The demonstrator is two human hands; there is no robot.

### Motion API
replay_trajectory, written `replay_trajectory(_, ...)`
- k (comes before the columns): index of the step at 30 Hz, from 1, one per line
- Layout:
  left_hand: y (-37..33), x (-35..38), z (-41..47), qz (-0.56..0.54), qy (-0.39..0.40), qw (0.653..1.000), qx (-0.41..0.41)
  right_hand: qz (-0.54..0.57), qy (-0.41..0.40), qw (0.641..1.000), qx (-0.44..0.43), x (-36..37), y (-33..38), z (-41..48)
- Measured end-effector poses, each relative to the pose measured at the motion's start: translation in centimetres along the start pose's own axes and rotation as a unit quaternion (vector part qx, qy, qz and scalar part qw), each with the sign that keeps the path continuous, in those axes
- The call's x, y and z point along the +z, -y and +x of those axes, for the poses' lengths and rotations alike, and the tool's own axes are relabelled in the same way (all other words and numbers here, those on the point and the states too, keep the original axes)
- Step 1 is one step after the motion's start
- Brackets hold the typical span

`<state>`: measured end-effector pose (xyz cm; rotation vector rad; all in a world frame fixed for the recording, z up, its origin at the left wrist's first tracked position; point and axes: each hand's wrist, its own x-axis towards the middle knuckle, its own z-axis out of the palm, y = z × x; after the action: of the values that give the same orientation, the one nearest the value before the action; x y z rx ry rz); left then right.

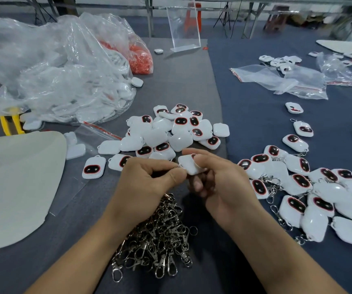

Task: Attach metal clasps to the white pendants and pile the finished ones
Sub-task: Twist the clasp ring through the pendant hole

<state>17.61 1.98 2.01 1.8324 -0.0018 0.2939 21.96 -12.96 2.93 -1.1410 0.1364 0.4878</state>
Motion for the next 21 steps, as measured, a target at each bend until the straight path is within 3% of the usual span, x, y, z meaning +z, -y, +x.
replay_trajectory(3, -0.2, -0.1, 0.0, -0.023, 0.013, 1.0, -0.015, 0.027, 0.004, 1.0, 0.008, 0.1, -0.2, -0.1)
replay_trajectory(5, 0.1, -0.3, -0.3, 0.116, 0.005, 0.992, 0.041, 0.008, -0.009, 0.999, -0.041, 0.1, -0.3, -0.3)
replay_trajectory(7, 0.2, -0.2, -0.9, 0.325, 0.002, 0.938, 0.124, -0.088, -0.009, 0.986, -0.145, 0.1, -0.7, -0.6)
replay_trajectory(10, 0.1, -0.1, -1.4, 0.476, 0.008, 0.862, 0.172, -0.342, 0.001, 0.887, -0.311, 0.3, -1.7, -1.2)
replay_trajectory(11, 0.1, 0.0, -1.5, 0.493, 0.005, 0.854, 0.163, -0.378, 0.0, 0.865, -0.329, 0.4, -2.1, -1.1)
replay_trajectory(12, 0.2, 0.0, -1.5, 0.498, -0.005, 0.854, 0.149, -0.378, -0.008, 0.867, -0.325, 0.4, -2.2, -1.0)
replay_trajectory(14, 0.3, -0.1, -1.4, 0.464, -0.047, 0.878, 0.106, -0.286, -0.028, 0.92, -0.267, 0.2, -1.7, -0.3)
replay_trajectory(16, 0.4, -0.2, -1.0, 0.331, -0.064, 0.94, 0.049, -0.143, -0.037, 0.977, -0.157, 0.0, -0.9, 0.4)
replay_trajectory(18, 0.6, 0.1, -0.6, 0.149, -0.027, 0.989, 0.001, -0.056, -0.029, 0.996, -0.057, -0.5, -0.3, 0.8)
replay_trajectory(21, 0.3, 0.2, -0.2, -0.023, 0.06, 0.996, -0.056, -0.01, 0.005, 1.0, -0.004, -0.9, -0.1, 0.9)
